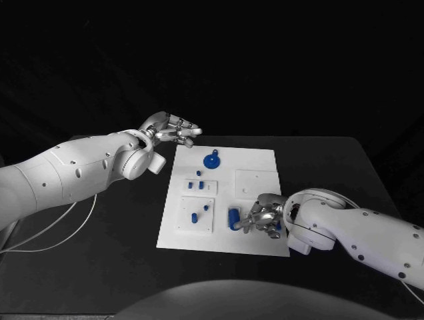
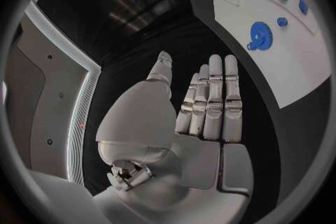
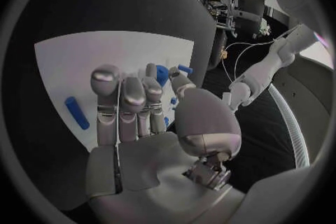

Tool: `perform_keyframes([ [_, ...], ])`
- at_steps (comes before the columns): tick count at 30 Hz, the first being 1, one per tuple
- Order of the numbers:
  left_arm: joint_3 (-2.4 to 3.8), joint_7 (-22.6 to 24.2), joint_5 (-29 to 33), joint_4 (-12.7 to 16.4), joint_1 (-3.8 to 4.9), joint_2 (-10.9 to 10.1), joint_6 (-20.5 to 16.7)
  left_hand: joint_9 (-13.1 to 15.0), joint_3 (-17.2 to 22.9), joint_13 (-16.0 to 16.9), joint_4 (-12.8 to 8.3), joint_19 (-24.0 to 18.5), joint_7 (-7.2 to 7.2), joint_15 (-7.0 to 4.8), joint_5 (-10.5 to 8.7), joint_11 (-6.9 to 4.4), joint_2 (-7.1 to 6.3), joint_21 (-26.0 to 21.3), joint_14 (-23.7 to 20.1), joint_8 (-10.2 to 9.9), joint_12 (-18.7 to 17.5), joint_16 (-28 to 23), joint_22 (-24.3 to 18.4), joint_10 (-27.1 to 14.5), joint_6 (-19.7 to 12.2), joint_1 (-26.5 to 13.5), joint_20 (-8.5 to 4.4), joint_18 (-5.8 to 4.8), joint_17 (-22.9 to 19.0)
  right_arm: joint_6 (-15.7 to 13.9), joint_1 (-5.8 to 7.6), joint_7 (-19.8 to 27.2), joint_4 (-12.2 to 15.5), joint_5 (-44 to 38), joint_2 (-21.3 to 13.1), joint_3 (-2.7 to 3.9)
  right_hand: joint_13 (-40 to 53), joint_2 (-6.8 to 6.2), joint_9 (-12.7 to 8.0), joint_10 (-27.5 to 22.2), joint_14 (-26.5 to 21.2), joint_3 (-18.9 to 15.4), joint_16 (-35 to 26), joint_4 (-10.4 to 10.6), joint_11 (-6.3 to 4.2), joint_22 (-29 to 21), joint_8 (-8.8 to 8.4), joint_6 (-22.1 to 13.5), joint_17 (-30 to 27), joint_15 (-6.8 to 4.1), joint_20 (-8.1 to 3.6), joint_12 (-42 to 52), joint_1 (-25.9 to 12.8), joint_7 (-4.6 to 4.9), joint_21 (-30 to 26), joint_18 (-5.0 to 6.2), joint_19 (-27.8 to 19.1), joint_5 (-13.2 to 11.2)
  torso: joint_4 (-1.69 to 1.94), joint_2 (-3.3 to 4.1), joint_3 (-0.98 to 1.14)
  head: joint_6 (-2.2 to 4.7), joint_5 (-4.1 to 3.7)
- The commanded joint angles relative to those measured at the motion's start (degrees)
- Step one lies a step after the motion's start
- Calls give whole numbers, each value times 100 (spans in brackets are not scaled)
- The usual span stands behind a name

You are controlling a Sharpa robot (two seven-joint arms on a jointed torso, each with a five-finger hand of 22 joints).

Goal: Assemble the parts on the task board

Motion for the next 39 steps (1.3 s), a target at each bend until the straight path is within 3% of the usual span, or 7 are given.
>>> perform_keyframes([
  [1, 3, 0, -18, 11, 2, 9, 87, 10, 7, 8, 33, -19, 31, 26, 4, 0, 63, 39, 6, 4, -33, 17, -19, -52, 3, -26, 21, -66, 4, 253, -9, 132, 11, -87, 14, 2, 1, 120, 32, 9, 39, -37, -27, -195, -24, 549, 4, 17, -18, -35, -37, 21, 6, -31, -22, -67, 297, 199, 5, 1, -3, -1, -13],
  [7, 3, -14, -19, 10, 2, 12, 100, 10, 7, 8, 35, -19, 31, 26, 5, 0, 66, 40, 5, 4, -33, 17, -21, -52, 4, -27, 21, -65, 4, 197, -16, 86, -83, -128, 76, 2, -11, 351, 93, 6, 37, -24, -20, -431, -38, 549, 4, 28, -38, -41, -44, 41, -98, -53, -25, -73, 300, 395, 7, 0, -4, -25, -12],
  [9, 3, -17, -19, 10, 2, 14, 106, 10, 7, 9, 40, -20, 31, 27, 5, 0, 74, 43, 4, 4, -33, 16, -24, -54, 7, -28, 21, -65, 4, 169, -19, 75, -155, -134, 113, 2, -10, 483, 123, 8, 38, 131, -18, -435, -48, 548, 7, 33, -41, -48, -48, 50, -149, -65, -30, -76, 301, 134, 5, -2, -7, -25, -11],
  [22, 3, -27, -19, 14, 2, 18, 128, 9, 2, 8, 56, -31, 36, 33, 8, 8, 112, 49, -11, 4, -34, 12, -42, -80, -10, -45, 26, -64, 2, 17, -60, 20, -473, -130, 328, 2, 14, 384, 506, 32, 32, 1077, 14, -536, -55, 551, 9, 63, -76, -50, -54, 109, -899, -79, 1, -86, 305, 125, 8, -1, -5, -28, 21],
  [30, 3, -45, -19, 11, 2, 15, 137, 9, 0, 8, 56, -35, 37, 35, 8, 10, 117, 49, -14, 4, -34, 12, -46, -86, -12, -44, 28, -64, 2, 120, -65, 12, -527, -89, 376, 2, 17, 324, 545, 34, 32, 1019, 21, -547, -56, 548, 8, 69, -77, -49, -52, 114, -880, -83, -10, -87, 302, 169, 3, -1, -6, -42, 14],
  [35, 3, -57, -19, 11, 2, 10, 131, 10, -3, 9, 48, -39, 37, 36, 8, 10, 126, 52, -18, 4, -33, 14, -57, -90, -11, -35, 30, -63, 2, 406, -69, -37, -571, -78, 386, 2, 13, 309, 568, 24, 26, 657, 19, -607, -56, 548, 6, 57, -90, -46, -49, 98, -605, -87, -16, -94, 297, 441, 3, 0, -5, -49, 14],
  [39, 3, -60, -19, 0, 2, 1, 123, 9, -1, 8, 43, -39, 39, 40, 9, 20, 133, 54, -21, 5, -35, 14, -62, -128, -13, -29, 32, -62, 2, 509, -75, -64, -626, -94, 398, 2, 11, 337, 558, 16, 29, 352, 27, -655, -51, 550, 6, 63, -86, -45, -48, 91, -391, -88, -22, -95, 294, 399, 4, -4, -2, -46, 21],
])
